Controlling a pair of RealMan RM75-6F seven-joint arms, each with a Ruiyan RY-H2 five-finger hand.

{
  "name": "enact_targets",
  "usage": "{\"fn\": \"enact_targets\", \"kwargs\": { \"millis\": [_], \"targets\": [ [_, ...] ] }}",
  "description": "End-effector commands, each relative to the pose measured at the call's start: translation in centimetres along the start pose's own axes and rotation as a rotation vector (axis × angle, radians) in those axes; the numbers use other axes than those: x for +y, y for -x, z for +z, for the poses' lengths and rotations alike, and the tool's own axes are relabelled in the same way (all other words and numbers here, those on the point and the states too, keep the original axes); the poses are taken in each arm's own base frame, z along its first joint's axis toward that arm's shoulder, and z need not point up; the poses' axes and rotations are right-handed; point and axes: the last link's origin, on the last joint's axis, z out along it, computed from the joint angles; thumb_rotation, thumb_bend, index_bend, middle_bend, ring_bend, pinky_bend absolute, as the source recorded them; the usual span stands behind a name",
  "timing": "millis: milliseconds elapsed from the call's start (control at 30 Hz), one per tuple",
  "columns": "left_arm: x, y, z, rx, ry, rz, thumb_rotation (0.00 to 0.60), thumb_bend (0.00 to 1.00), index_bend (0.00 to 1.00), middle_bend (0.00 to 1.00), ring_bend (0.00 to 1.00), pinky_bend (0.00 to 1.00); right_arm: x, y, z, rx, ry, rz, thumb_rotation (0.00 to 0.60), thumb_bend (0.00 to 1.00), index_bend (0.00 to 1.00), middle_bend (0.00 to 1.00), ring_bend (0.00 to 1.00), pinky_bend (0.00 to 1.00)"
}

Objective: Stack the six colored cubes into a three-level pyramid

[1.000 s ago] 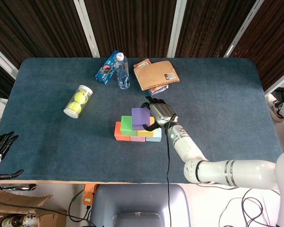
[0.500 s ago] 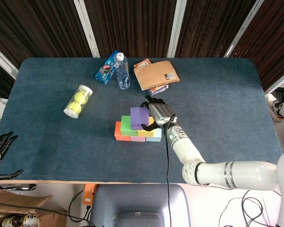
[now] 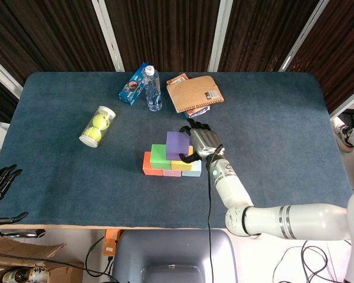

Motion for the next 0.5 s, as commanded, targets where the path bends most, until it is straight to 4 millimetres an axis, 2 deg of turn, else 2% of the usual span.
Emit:
{"fn": "enact_targets", "kwargs": {
  "millis": [33, 400, 500],
  "targets": [
    [-0.09, -0.01, -0.09, 0.001, -0.001, -0.003, 0.488, 0.10, 0.02, 0.00, 0.00, 0.07, -0.34, 0.46, 0.03, -0.003, 0.007, -0.006, 0.546, 0.28, 0.36, 0.00, 0.00, 0.00],
    [-0.47, -0.03, -0.37, 0.006, -0.004, -0.009, 0.487, 0.10, 0.02, 0.00, 0.00, 0.07, -0.72, 1.19, 0.34, -0.006, 0.011, -0.012, 0.546, 0.28, 0.35, 0.00, 0.00, 0.00],
    [-0.50, -0.03, -0.40, 0.006, -0.005, -0.010, 0.489, 0.10, 0.02, 0.00, 0.00, 0.07, -0.74, 1.25, 0.37, -0.008, 0.011, -0.015, 0.545, 0.28, 0.32, 0.00, 0.00, 0.00]
  ]
}}
